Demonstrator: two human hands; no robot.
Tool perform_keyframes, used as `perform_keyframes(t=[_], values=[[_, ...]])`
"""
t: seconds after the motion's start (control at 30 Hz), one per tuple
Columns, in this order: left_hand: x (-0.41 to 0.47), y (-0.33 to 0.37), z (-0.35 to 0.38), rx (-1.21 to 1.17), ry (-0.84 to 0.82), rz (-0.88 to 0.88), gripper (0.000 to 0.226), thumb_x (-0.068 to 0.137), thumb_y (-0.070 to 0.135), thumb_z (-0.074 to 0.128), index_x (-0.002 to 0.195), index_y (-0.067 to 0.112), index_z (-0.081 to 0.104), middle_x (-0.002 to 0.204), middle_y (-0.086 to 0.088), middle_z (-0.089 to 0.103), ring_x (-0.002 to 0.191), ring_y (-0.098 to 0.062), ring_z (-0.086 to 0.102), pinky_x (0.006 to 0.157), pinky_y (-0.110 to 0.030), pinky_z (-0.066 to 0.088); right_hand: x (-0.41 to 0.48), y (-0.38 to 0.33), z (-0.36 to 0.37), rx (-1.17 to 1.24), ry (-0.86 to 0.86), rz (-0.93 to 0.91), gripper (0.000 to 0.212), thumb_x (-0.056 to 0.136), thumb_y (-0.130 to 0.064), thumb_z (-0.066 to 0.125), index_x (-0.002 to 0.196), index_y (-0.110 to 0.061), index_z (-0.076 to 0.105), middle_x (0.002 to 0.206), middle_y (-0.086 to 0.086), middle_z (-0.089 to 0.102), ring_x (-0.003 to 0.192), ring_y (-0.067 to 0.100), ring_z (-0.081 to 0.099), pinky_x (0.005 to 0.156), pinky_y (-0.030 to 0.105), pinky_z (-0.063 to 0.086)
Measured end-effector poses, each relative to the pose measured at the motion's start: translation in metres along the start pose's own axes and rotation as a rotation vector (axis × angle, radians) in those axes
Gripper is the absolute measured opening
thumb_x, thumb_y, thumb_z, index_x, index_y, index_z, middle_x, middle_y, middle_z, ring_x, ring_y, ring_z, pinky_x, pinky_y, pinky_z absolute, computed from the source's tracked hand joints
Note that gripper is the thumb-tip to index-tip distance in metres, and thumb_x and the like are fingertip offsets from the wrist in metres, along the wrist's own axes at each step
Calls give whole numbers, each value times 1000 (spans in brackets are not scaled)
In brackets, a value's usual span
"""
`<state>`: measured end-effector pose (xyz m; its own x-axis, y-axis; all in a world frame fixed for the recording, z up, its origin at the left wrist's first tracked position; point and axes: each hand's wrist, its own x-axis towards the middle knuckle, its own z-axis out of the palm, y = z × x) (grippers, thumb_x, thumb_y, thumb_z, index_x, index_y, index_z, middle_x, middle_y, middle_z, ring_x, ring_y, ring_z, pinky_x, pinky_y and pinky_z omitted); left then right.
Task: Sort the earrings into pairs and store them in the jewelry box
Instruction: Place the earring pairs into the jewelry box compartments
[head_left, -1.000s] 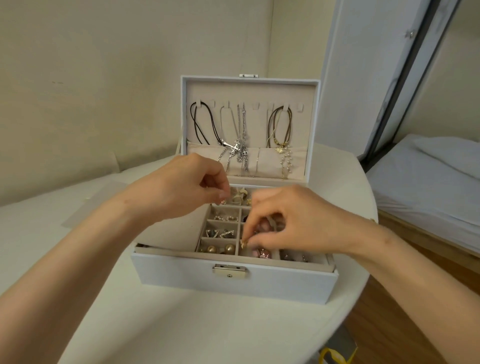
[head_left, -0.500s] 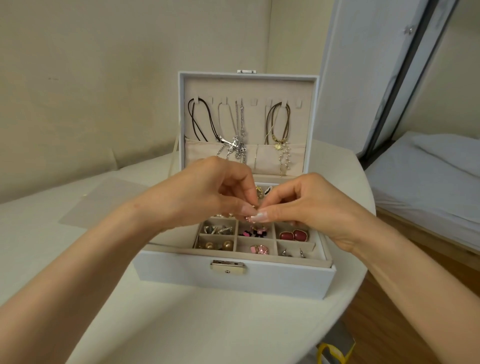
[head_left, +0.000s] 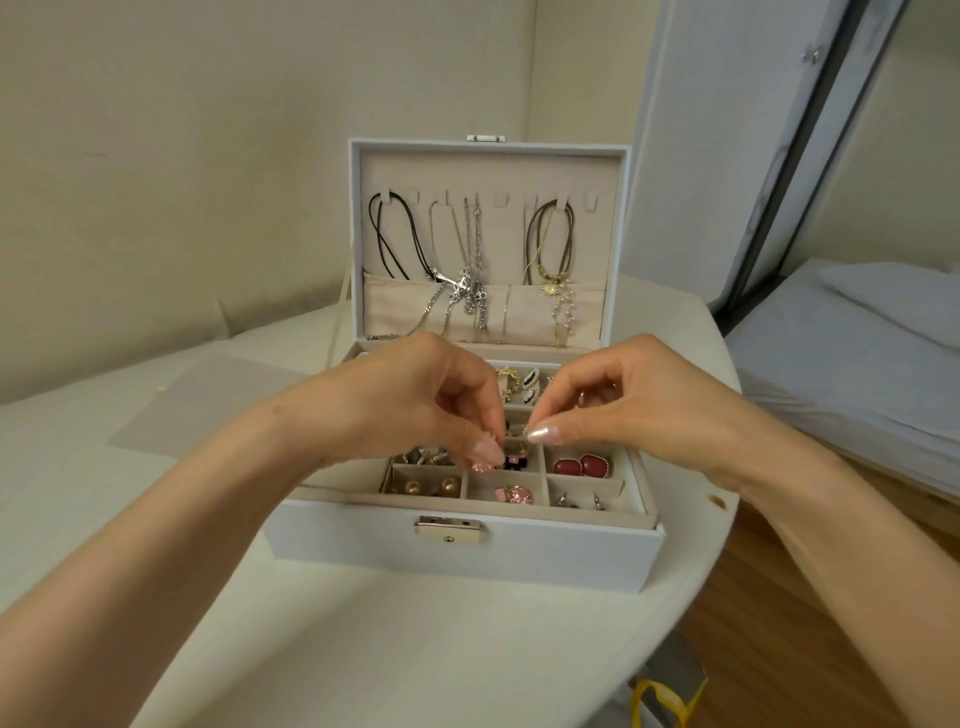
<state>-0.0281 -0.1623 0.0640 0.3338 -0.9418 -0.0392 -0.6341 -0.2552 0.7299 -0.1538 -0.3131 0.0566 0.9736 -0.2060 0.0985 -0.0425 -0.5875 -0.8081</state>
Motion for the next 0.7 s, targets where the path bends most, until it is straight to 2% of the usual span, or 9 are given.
perform_keyframes(t=[0.07, 0.17, 0.23, 0.3, 0.43, 0.57, 0.7], values=[[0, 0, 3, 106, -11, -9, 11, 68, 12, 79, 69, 16, 69, 67, -1, 70, 59, -4, 60, 59, -17, 46, -2, 0, 0, -55, -61, -12, 3, 71, -19, 78, 74, -18, 76, 69, -3, 69, 50, -2, 49, 51, 10, 37], [2, 1, 7, 213, -16, -5, 12, 69, 16, 79, 67, 23, 70, 67, 7, 70, 59, 0, 58, 59, -14, 44, -2, 1, 5, -130, -108, -35, 5, 72, -17, 78, 77, -19, 77, 68, -6, 67, 55, -6, 52, 54, 8, 37], [2, 1, 8, 240, -33, 3, 12, 70, 16, 78, 69, 24, 70, 70, 6, 71, 62, -1, 60, 61, -15, 45, 0, 4, 11, -200, -107, -63, 9, 72, -19, 78, 78, -26, 77, 66, -12, 61, 63, -3, 52, 61, 12, 39], [2, 1, 9, 263, -37, 10, 13, 71, 15, 77, 70, 25, 70, 71, 6, 71, 65, -1, 61, 64, -14, 47, 2, 6, 15, -265, -107, -85, 10, 73, -24, 77, 79, -32, 76, 69, -10, 57, 69, 2, 51, 67, 22, 43], [1, 3, 12, 366, -43, 4, 17, 74, 15, 74, 70, 30, 67, 72, 9, 70, 68, 1, 60, 67, -15, 46, 1, 4, 17, -359, -124, -101, 10, 75, -26, 75, 82, -34, 76, 71, -8, 54, 74, 6, 51, 73, 32, 47], [0, 8, 17, 628, -4, 33, 18, 78, 23, 70, 72, 35, 57, 69, 15, 61, 68, 1, 51, 67, -20, 41, 1, 3, 13, -306, -61, -103, 12, 73, -21, 76, 75, -33, 76, 67, -9, 58, 68, 4, 51, 70, 28, 45], [-2, 10, 18, 689, 26, 43, 19, 79, 22, 67, 75, 34, 53, 70, 16, 58, 68, 1, 48, 62, -19, 37, -1, 5, 8, -227, -5, -114, 11, 75, -17, 75, 76, -28, 76, 72, 4, 66, 62, 8, 50, 60, 20, 40]])
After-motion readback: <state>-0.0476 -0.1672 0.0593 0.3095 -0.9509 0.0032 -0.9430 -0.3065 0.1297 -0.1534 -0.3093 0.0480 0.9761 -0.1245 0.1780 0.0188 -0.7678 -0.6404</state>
